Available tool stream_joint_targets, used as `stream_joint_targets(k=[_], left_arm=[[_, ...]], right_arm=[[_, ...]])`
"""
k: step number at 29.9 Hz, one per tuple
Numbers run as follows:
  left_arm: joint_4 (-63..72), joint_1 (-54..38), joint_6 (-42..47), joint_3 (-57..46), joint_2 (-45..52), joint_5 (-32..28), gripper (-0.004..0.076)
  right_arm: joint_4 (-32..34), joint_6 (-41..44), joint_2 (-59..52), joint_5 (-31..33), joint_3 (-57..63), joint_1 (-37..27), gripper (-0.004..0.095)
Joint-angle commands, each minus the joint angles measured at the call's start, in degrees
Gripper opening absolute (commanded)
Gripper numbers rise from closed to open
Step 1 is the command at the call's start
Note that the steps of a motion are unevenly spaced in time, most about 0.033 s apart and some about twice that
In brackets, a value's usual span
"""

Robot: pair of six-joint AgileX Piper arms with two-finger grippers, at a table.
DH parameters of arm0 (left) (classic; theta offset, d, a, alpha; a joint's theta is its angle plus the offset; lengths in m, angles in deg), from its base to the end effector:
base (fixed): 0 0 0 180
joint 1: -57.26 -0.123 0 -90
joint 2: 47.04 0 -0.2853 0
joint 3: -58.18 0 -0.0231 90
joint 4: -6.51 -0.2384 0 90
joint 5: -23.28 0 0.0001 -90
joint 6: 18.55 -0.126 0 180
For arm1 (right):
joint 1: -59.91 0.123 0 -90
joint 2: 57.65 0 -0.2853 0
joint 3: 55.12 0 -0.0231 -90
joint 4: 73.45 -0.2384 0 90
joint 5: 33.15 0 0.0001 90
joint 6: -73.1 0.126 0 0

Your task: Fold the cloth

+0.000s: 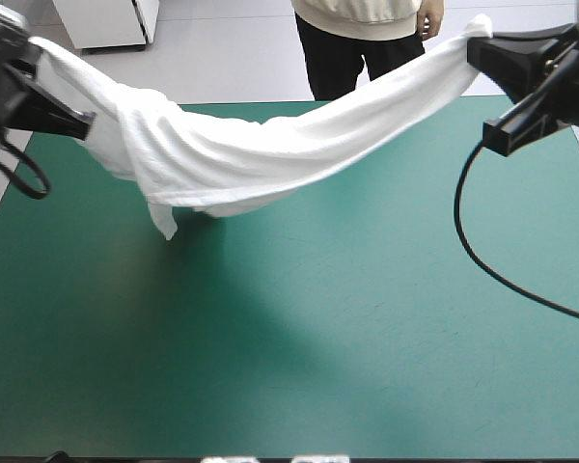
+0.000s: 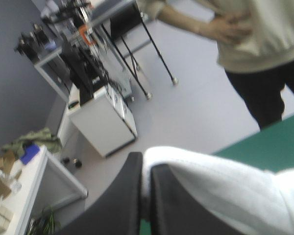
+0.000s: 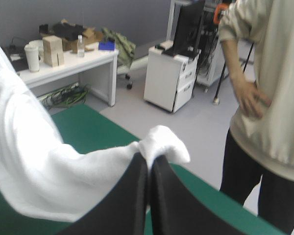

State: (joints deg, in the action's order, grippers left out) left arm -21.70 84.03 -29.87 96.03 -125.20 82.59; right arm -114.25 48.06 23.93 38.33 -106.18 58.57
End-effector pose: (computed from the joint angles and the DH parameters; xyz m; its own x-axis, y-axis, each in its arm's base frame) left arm 0.1949 -0.0409 0.5861 -0.0655 0.4917 -0.8683 0.0897 0.8695 0.4857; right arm 0.1594 0.0744 0.6108 -0.0135 -0.1321 -0.9911 -0.6079 0.7881 -0.0968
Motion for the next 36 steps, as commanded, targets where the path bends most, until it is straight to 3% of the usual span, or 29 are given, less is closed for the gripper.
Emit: stream_joint_targets(k=[1, 7, 13, 17, 25, 28, 33, 36], left_arm=[[4.1, 0.1, -3.9, 11.5, 1.5, -2.5, -0.0009], [15.6, 0.1, -10.4, 24.0, 1.5, 0.7, -0.0009], [21.1, 0.1, -12.1, 26.0, 1.1, 4.6, -0.0009], [20.7, 0.1, -12.1, 21.4, 0.2, 7.2, -0.0009], [20.9, 0.1, -7.1, 1.4, -3.3, 4.8, -0.0009], [20.9, 0.1, -5.3, -8.5, -6.1, -0.2, -0.0009], [21.3, -0.7, -0.8, -22.5, -13.5, -19.1, -0.0009], [21.3, -0.7, 0.4, -25.0, -19.3, -27.3, -0.0009]], right_arm=[[-0.4, -0.4, -2.1, -3.9, -7.4, -0.3, -0.0013], [5.2, 3.1, -3.8, -3.2, -17.7, -0.3, -0.0013], [15.3, 8.4, -6.1, -0.1, -18.7, -0.3, -0.0013], [17.9, 9.1, -6.2, -0.1, -15.3, -0.3, -0.0013], [18.4, 9.1, -5.8, -0.4, 5.2, -0.3, -0.0013], [22.4, 9.2, -5.2, -4.8, 16.6, -0.3, -0.0013], [24.8, 10.0, -1.4, -17.2, 34.2, -0.3, -0.0013], [24.8, 10.0, 3.8, -22.4, 38.9, -0.3, -0.0013]])
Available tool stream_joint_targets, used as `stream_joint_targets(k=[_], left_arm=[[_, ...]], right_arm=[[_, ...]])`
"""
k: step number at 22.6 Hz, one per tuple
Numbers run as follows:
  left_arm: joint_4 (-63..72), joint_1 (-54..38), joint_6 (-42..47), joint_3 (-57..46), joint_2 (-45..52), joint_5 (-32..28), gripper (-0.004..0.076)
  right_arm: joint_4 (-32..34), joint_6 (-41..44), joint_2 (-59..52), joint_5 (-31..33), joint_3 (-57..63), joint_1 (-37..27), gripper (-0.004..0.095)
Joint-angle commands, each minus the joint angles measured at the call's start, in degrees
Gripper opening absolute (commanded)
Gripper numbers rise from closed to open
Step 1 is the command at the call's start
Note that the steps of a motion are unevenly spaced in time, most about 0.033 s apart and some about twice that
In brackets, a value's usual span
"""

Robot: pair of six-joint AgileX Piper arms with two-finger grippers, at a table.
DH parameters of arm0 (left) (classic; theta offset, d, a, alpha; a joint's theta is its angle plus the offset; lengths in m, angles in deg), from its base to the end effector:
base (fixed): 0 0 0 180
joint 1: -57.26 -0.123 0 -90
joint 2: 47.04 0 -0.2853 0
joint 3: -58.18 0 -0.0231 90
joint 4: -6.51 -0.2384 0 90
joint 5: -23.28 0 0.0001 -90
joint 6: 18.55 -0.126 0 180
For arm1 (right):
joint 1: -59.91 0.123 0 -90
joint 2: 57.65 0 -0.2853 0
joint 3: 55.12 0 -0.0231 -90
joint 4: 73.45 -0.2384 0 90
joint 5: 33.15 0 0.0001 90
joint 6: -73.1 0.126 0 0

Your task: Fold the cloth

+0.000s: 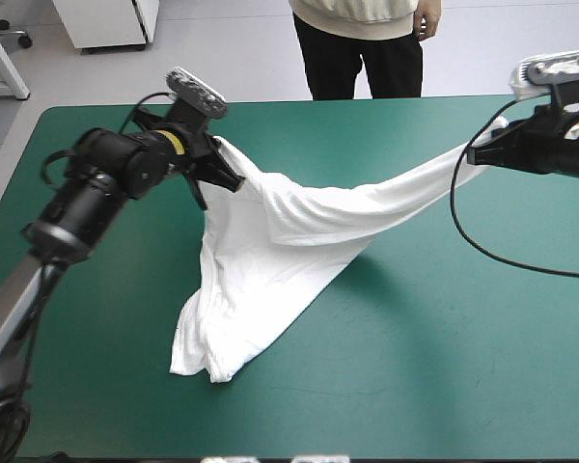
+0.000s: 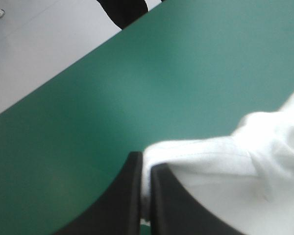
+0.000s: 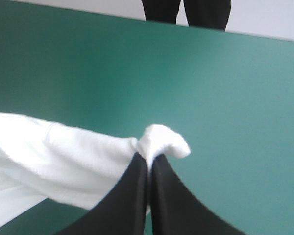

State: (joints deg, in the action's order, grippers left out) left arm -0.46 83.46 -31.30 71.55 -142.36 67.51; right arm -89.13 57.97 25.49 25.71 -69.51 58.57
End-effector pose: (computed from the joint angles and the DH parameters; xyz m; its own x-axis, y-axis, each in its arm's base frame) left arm 0.3285 -0.1497 0.3895 -0.3865 0.5288 -0.7556 0.5211 0.8012 0.2942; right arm 0.2786 0.0227 0.4410 -0.5729 -0.1030 -0.8132 -0.2330 0.9716 0.0411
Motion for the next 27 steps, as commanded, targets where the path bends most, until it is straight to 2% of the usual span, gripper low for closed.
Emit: stream_joint_targets(k=[1, 5, 8, 15, 17, 19, 21, 22, 24, 26, 27], left_arm=[[0.1, -0.1, 1.9, -0.5, -4.3, -13.9, -0.0009], [-0.2, -0.5, 3.1, -0.3, -10.6, -22.9, -0.0009], [0.0, -1.6, 6.0, -0.3, -13.7, -29.6, -0.0009], [0.3, -3.6, 8.4, 0.7, -17.0, -30.8, -0.0001], [1.1, -3.6, 8.2, 0.7, -17.0, -30.9, 0.0092], [2.7, -3.6, 8.3, 0.7, -17.0, -29.2, 0.0358], [2.9, -3.6, 9.9, 0.7, -16.8, -27.1, 0.0533], [2.8, -3.6, 10.2, 0.7, -16.0, -25.8, 0.0540], [2.5, -3.5, 9.2, 0.7, -12.9, -24.6, 0.0500], [1.2, -3.5, 8.2, 0.7, -7.7, -23.6, 0.0470], [0.1, -3.5, 8.2, 0.7, -2.9, -18.4, 0.0470]], right_arm=[[-0.4, 0.1, 4.4, -12.0, 2.9, -0.3, -0.0014], [-5.8, -1.7, 12.2, -18.1, 1.9, -1.1, -0.0017], [-10.6, -3.2, 18.1, -19.5, -0.3, -2.9, -0.0017], [-11.5, -5.3, 27.4, -19.5, -3.5, -5.4, -0.0015], [-11.2, -5.8, 28.4, -19.5, -3.5, -5.4, 0.0057], [-10.8, -5.6, 28.6, -20.0, -3.5, -5.4, 0.0235], [-9.9, -5.3, 28.5, -19.2, -5.1, -5.4, 0.0357], [-9.6, -5.2, 28.5, -17.9, -6.5, -5.7, 0.0396], [-9.1, -4.3, 27.1, -15.8, -10.4, -6.8, 0.0483], [-8.5, -3.5, 24.6, -12.0, -14.3, -8.0, 0.0495], [-8.5, -3.5, 22.2, -7.4, -16.3, -8.4, 0.0491]])
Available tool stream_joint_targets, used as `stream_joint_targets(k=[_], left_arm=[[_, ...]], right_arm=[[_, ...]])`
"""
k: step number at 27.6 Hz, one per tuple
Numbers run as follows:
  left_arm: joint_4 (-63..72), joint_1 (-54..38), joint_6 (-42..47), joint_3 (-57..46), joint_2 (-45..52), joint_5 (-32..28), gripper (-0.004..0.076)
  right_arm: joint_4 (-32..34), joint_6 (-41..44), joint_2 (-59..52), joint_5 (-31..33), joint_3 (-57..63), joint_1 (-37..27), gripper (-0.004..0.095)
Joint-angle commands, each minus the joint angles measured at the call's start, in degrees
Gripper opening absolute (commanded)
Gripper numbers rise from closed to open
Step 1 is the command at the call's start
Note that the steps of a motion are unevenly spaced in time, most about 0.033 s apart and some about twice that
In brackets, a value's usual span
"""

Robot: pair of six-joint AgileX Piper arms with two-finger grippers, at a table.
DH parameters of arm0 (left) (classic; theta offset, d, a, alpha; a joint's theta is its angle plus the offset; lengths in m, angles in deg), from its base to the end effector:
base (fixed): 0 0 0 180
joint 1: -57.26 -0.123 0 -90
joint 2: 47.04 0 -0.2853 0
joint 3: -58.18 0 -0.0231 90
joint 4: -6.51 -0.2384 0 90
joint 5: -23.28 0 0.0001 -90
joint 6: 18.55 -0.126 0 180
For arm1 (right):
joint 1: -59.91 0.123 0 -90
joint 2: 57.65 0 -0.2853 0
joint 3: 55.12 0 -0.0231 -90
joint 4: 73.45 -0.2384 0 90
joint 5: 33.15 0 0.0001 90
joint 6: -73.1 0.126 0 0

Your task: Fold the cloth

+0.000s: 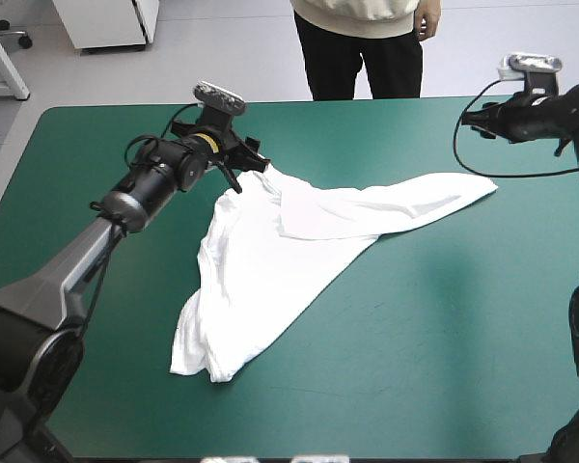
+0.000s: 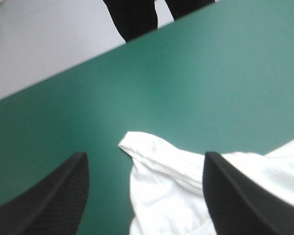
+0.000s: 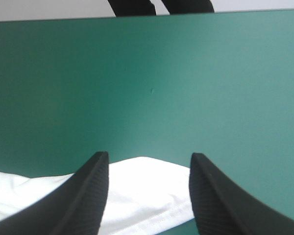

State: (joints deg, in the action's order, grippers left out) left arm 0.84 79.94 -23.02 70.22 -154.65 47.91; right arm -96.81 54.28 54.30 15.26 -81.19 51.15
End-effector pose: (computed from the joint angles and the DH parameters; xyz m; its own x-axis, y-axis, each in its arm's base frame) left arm 0.4031 -0.1628 0.3316 -0.3972 0.3471 -0.8496 0.4248 0.8901 0.1650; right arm 0.4330 -0.0289 0.3474 -0.6550 0.0533 -0.7538 -0.1053 0.9813 0.1609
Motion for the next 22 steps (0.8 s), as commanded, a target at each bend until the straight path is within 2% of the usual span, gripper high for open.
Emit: stream_joint_targets(k=[1, 3, 5, 7, 16, 22], left_arm=[[-1.2, 0.0, -0.1, 1.9, 12.6, 7.1, 0.0470], [-1.0, 0.0, -0.1, -0.3, 18.7, 19.4, 0.0470], [0.0, 0.0, -0.1, -3.2, 21.9, 26.9, 0.0470], [1.1, 0.0, -0.1, -8.1, 25.8, 31.8, 0.0470], [4.5, 0.0, 6.9, -32.4, 43.7, 35.7, 0.0470], [8.3, 0.0, 6.9, -46.1, 45.3, 30.7, 0.0470]], right_arm=[[-0.6, 0.1, -9.2, 6.1, -5.4, -1.0, 0.0491], [-0.7, 0.0, -14.7, 8.8, -5.4, -1.0, 0.0489], [-1.0, 0.0, -17.8, 9.8, -5.4, -1.0, 0.0488], [-1.1, 0.0, -21.0, 10.9, -5.4, -1.0, 0.0488], [-1.7, 1.0, -28.9, 16.7, -5.4, -1.0, 0.0486], [-4.7, 1.0, -28.8, 17.9, -5.4, -1.0, 0.0486]])
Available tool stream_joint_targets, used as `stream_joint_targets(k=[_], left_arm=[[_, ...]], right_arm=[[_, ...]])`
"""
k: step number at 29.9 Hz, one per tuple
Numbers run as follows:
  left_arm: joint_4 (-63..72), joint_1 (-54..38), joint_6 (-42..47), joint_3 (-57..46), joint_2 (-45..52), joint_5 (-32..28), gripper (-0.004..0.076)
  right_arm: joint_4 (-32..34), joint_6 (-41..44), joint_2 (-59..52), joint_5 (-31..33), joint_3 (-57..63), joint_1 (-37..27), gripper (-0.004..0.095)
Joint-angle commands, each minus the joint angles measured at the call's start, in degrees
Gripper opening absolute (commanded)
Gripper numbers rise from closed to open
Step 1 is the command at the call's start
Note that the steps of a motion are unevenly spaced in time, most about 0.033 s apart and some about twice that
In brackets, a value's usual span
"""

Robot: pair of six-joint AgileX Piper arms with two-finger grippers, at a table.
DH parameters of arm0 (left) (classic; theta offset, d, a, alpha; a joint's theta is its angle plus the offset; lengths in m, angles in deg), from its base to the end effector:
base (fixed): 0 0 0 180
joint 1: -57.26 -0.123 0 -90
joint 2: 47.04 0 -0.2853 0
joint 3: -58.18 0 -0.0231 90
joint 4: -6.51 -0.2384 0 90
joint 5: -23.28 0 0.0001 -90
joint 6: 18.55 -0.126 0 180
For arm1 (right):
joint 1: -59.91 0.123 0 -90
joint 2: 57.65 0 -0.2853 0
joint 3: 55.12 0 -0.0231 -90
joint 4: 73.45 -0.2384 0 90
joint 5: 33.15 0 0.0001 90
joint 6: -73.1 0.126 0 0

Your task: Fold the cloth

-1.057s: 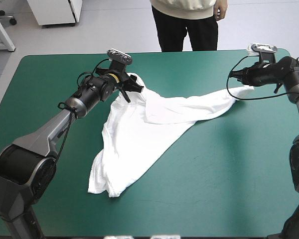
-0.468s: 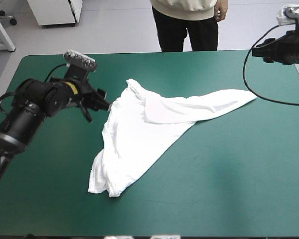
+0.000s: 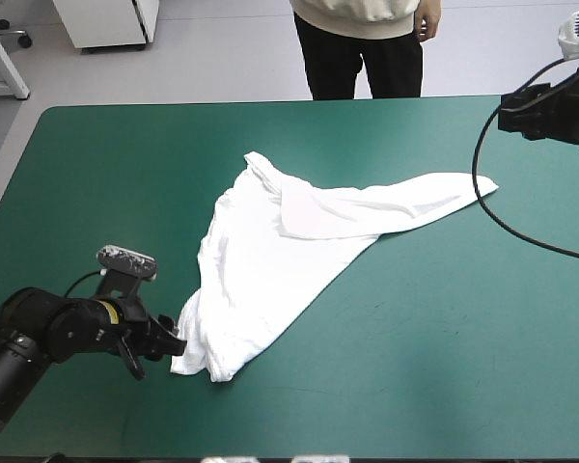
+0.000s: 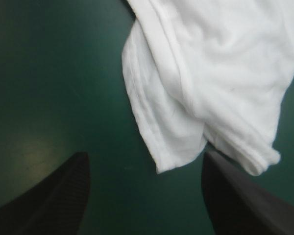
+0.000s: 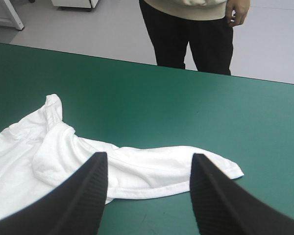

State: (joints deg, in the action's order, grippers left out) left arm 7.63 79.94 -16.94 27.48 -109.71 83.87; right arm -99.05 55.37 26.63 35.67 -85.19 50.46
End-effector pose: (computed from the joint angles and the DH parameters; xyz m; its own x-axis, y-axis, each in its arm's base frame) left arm 0.1501 -0.0651 0.2723 -0.8432 0.3115 -0.4382 0.3609 0.9321 -0.0318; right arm 0.2552 0.0090 0.5056 -0.4764 -0.0484 -0.8779 -0.2586 0.9620 0.0873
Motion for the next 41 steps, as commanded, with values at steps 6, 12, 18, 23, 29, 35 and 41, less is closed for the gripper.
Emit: stream_joint_targets(k=[6, 12, 18, 23, 29, 35, 41], left_arm=[[2.0, 0.0, -1.6, -10.0, -4.9, -11.5, 0.0470], [2.1, 0.0, -4.4, -11.2, -11.9, -15.4, 0.0456], [2.3, 0.0, -6.2, -11.2, -18.1, -13.7, 0.0344], [2.8, 0.0, -6.2, -11.2, -18.0, -12.4, 0.0129], [0.3, 0.0, -6.8, -11.2, -17.9, -12.3, -0.0009], [-3.9, 0.0, -1.6, -9.7, -14.6, -12.3, -0.0009], [-3.3, 0.0, -1.0, -6.4, -12.0, -13.6, -0.0009]], right_arm=[[-2.1, -0.1, -0.8, -2.6, -1.0, -0.3, 0.0486], [-2.2, -0.1, -0.1, -2.6, -1.0, -0.3, 0.0486], [-2.2, -0.1, 0.7, -2.6, -1.0, -0.3, 0.0457], [-1.3, -0.2, 1.0, -3.1, -1.0, -0.3, 0.0367], [3.6, -0.5, 2.9, -0.1, -1.0, -0.3, 0.0328], [8.6, 1.9, 9.5, 0.9, -1.0, -0.3, 0.0417], [8.8, 2.7, 18.6, -1.1, -1.0, -0.3, 0.0520]])
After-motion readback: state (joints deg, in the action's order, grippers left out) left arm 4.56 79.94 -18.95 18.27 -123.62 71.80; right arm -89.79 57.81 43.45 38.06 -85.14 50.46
